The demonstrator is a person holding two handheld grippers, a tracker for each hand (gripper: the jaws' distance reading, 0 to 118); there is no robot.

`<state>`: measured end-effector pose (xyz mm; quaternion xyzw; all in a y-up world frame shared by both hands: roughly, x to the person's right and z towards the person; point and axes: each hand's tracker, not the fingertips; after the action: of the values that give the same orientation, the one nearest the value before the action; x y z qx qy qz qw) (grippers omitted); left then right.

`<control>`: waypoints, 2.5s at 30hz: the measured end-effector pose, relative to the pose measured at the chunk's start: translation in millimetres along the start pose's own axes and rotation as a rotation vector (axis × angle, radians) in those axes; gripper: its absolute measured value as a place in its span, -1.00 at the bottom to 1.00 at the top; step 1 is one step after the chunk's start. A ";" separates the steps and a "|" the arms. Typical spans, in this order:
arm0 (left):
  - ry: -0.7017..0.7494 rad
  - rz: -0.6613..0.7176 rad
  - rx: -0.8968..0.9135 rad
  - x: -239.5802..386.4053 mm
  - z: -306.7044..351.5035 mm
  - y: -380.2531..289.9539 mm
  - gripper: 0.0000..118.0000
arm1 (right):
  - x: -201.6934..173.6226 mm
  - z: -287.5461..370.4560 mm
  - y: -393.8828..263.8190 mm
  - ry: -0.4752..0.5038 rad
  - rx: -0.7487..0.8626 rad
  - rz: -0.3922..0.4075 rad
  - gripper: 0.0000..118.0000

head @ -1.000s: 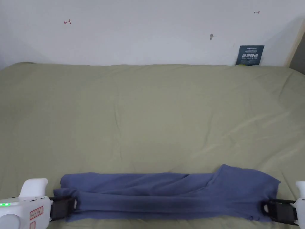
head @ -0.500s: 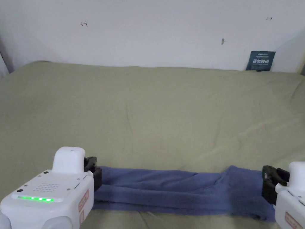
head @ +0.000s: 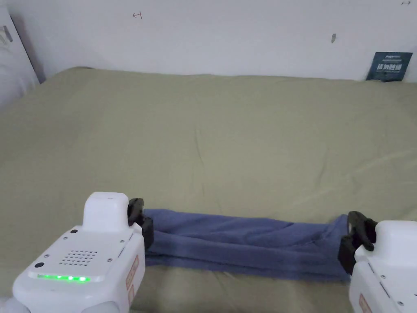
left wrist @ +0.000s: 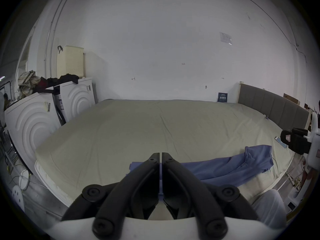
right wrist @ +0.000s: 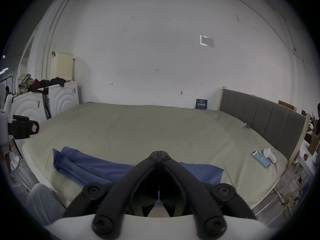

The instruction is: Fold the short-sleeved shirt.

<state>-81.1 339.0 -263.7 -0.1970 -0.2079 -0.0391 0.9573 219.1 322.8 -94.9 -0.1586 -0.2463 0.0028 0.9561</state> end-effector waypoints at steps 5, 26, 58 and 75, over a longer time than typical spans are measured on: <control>0.001 0.100 -0.124 -44.2 -30.6 2.7 -1.00 | -7.3 -9.2 -4.0 0.026 -0.027 0.008 -0.97; -0.609 0.609 -0.736 -150.0 -208.3 -48.4 0.99 | -26.0 -25.5 -27.1 0.020 -0.182 0.071 -0.97; -0.486 0.702 -0.695 -199.0 -171.3 -36.8 -0.93 | -17.2 -6.2 -26.6 0.059 -0.179 0.004 -0.97; -0.207 0.281 -0.684 -112.3 -114.7 38.1 -0.93 | -19.3 2.7 -29.1 0.110 -0.162 -0.026 -0.97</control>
<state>-133.6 328.0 -419.8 -0.5343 -0.2493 0.0456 0.8064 198.8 294.4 -92.8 -0.2321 -0.1947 -0.0382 0.9522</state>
